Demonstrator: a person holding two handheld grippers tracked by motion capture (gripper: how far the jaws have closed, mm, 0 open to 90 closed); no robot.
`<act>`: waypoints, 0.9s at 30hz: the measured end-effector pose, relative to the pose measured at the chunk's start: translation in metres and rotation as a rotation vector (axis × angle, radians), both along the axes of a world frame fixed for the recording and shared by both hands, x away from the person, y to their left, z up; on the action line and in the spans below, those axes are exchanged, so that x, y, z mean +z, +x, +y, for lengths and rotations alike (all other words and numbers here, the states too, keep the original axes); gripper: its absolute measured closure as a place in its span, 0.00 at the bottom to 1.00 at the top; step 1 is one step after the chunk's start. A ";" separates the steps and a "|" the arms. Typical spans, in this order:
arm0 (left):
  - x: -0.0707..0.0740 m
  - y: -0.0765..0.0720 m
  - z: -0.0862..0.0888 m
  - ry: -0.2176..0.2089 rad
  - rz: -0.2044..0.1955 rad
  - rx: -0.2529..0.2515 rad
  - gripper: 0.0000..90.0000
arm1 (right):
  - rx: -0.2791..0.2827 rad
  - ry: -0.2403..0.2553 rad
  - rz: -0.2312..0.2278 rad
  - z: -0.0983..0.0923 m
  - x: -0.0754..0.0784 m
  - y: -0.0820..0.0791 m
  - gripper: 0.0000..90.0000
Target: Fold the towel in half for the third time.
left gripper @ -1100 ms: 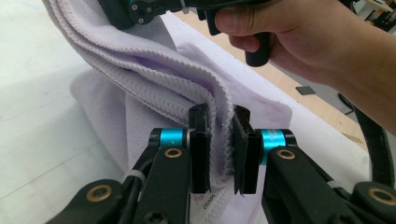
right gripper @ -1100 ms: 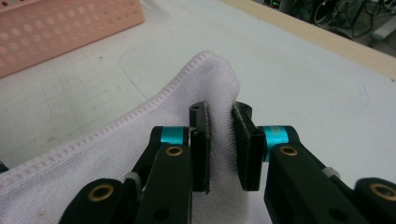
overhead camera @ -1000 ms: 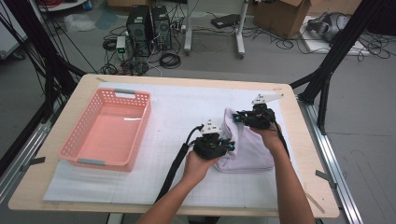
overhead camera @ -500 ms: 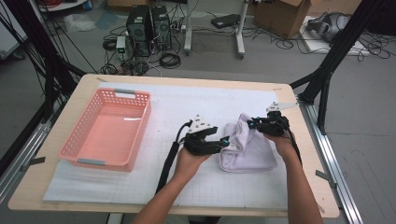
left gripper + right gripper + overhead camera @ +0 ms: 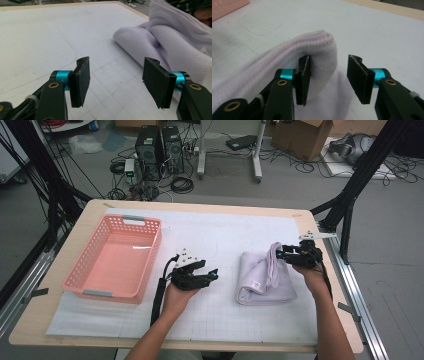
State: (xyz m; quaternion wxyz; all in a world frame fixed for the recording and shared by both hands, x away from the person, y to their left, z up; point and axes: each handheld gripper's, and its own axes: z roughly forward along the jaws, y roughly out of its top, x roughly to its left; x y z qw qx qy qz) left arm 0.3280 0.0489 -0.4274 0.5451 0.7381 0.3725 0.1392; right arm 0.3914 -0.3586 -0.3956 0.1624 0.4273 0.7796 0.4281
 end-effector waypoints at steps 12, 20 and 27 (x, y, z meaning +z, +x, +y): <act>-0.005 -0.003 0.015 0.000 -0.012 0.000 0.43 | -0.139 -0.014 0.010 -0.016 0.003 -0.069 0.49; -0.010 -0.005 0.023 -0.002 -0.006 0.004 0.43 | -0.073 0.015 0.094 0.014 -0.021 -0.092 0.45; -0.013 -0.007 0.030 0.003 -0.005 0.010 0.43 | -0.054 -0.072 0.087 0.024 -0.020 -0.093 0.92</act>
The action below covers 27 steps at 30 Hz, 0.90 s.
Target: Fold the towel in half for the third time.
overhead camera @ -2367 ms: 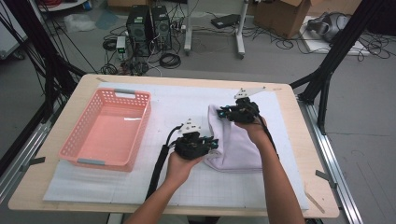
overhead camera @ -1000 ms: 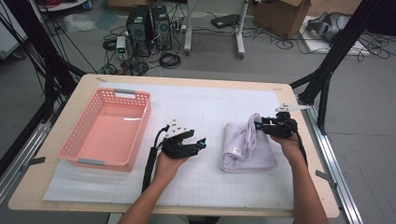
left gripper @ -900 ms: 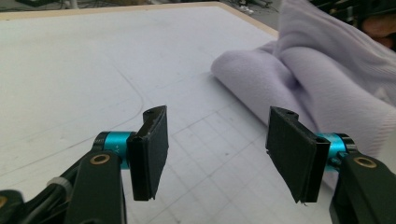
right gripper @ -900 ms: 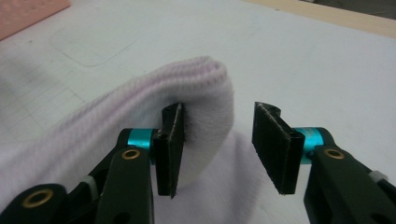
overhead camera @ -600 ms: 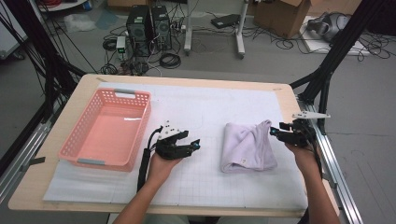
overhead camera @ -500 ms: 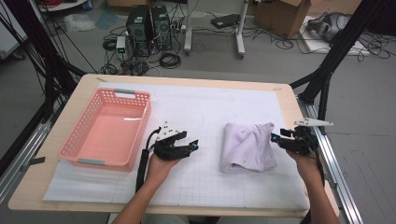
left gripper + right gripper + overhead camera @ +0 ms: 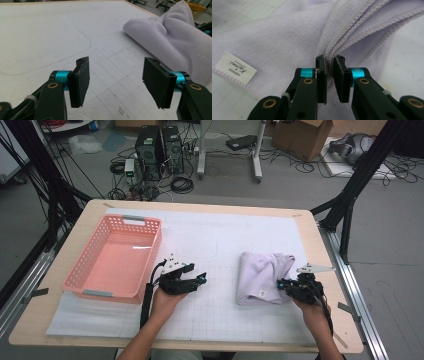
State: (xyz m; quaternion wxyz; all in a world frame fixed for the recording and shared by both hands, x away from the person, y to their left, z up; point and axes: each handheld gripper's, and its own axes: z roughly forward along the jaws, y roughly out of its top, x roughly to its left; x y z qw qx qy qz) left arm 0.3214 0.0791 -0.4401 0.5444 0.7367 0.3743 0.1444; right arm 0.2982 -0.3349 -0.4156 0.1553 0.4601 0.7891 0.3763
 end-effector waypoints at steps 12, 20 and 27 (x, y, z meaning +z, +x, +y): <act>0.000 -0.002 0.005 -0.009 -0.005 0.006 0.43 | -0.087 -0.251 0.032 -0.018 0.043 -0.008 0.59; 0.001 -0.003 0.006 -0.004 -0.013 -0.004 0.43 | 0.003 -0.169 -0.121 0.005 0.046 0.047 0.45; 0.001 -0.005 0.004 0.013 -0.022 -0.013 0.42 | 0.064 -0.128 -0.031 0.029 0.024 0.091 0.49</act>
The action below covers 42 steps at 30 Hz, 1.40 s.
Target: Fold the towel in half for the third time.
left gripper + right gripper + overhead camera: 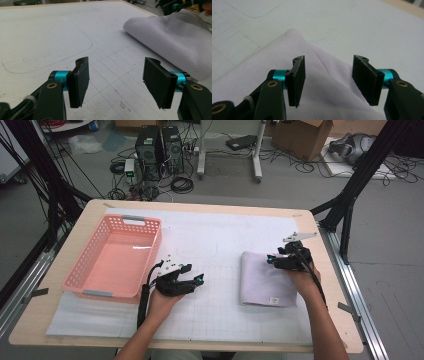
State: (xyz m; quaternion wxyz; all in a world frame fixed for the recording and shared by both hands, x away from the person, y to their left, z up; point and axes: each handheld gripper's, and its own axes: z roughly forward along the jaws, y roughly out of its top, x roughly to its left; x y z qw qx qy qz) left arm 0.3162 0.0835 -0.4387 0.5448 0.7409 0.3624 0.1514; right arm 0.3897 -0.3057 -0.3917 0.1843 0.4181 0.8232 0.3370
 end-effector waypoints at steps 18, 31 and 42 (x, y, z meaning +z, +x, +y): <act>0.000 0.000 0.004 -0.013 0.002 0.018 0.42 | 0.318 -0.103 -0.081 0.058 -0.007 0.012 0.90; 0.001 0.000 0.006 -0.017 -0.005 0.027 0.42 | -0.076 -0.042 -0.114 -0.007 -0.005 0.001 0.60; 0.000 0.000 0.005 -0.013 -0.004 0.022 0.42 | -0.238 -0.068 -0.114 -0.014 -0.042 0.015 0.56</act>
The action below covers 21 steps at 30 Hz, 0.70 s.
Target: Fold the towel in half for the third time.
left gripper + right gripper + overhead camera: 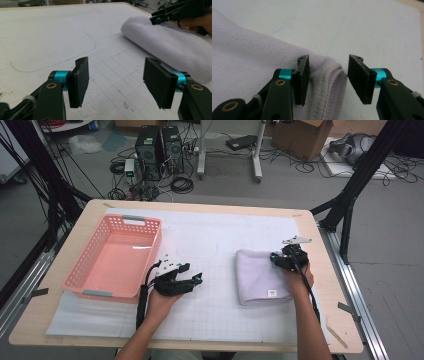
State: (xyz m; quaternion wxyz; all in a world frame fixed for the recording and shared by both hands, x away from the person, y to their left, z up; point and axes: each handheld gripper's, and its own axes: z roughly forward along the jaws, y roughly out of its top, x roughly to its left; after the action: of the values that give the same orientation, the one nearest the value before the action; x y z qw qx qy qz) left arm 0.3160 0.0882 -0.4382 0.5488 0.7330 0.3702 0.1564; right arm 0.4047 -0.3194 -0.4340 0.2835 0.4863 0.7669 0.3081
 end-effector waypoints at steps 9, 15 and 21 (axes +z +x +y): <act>0.000 0.000 -0.001 -0.006 0.000 -0.009 0.40 | 0.104 0.089 -0.046 -0.022 0.022 -0.041 0.56; 0.000 0.000 0.001 -0.012 -0.005 -0.005 0.37 | 0.158 0.068 -0.024 -0.033 0.006 -0.091 0.55; 0.001 0.000 0.001 -0.013 0.002 0.023 0.28 | 0.124 0.098 -0.021 -0.047 -0.004 -0.109 0.56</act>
State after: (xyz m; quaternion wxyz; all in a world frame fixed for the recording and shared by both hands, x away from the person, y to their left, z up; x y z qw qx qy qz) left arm 0.3160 0.0892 -0.4377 0.5514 0.7252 0.3803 0.1594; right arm 0.2960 -0.3660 -0.4380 0.2479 0.4477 0.7766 0.3675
